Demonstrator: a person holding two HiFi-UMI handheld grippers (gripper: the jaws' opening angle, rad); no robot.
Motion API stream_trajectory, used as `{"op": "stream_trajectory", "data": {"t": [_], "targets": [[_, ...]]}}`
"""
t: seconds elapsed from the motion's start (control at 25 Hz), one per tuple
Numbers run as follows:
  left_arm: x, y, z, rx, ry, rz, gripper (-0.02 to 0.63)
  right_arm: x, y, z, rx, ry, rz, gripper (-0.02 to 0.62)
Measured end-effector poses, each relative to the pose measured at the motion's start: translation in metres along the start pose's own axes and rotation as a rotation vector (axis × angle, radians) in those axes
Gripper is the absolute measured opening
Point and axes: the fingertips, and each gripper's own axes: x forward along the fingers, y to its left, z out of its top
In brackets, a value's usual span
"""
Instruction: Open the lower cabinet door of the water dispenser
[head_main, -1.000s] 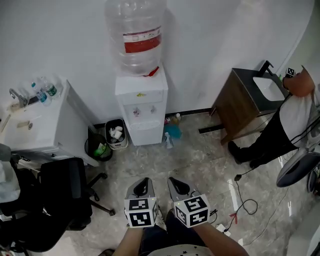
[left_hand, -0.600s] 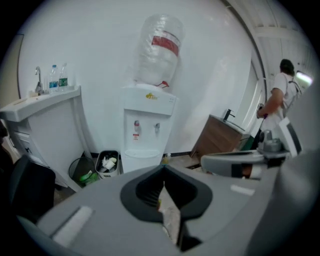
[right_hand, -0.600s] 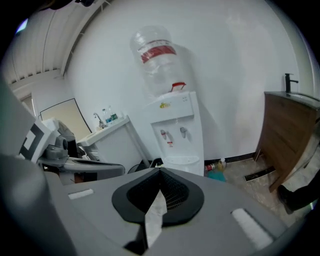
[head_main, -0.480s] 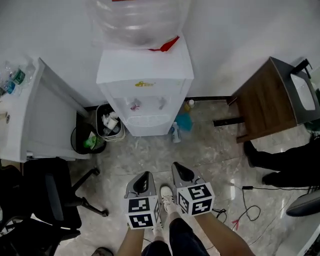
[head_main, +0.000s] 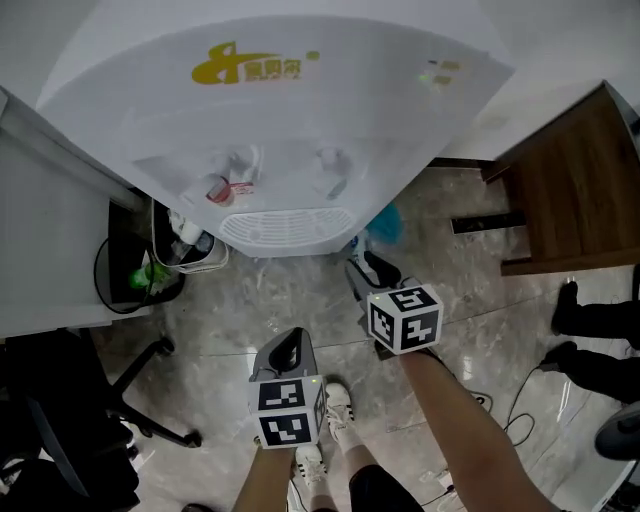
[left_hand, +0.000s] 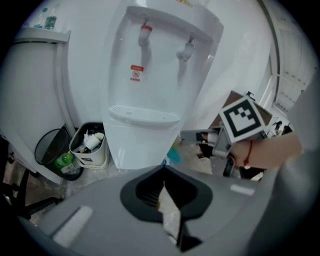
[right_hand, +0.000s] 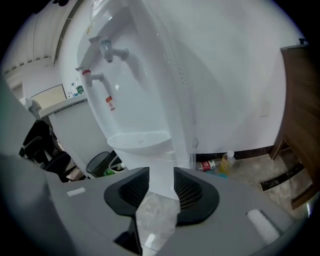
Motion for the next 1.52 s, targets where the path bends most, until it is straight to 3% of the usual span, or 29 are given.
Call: {"op": "stream_trajectory", "data": {"t": [0.16,0.36,0.6,0.88,1.2,1.52], "targets": [[0.036,0.008,-0.005,-0.027,0.016,0.004,0.006,0.049,-0.036,-0.004,-0.091,0.024,0.0,0.223],[0.054,0.015,-0.013,-0.054,0.027,-0.006,0.006,0.078,-0.045,0.007,-0.179,0.002,0.03,0.272],[0.051,0.024,-0.022,-0.067,0.044,0.012,0.006,0.08,-0.04,0.008,-0.201,0.014,0.04,0.276],[0.04,0.025,-0.034,-0.076,0.048,0.013,0.006,0.06,-0.029,-0.01,-0.154,0.025,-0.001,0.249],[0.015,0.028,-0.067,-0.092,0.054,0.018,0.006,0.011,0.027,-0.071,-0.053,0.019,0.004,0.21],[-0.021,0.059,-0.107,-0.121,0.042,0.073,0.006,-0.018,0.125,-0.129,-0.017,0.068,0.09,0.181]]}}
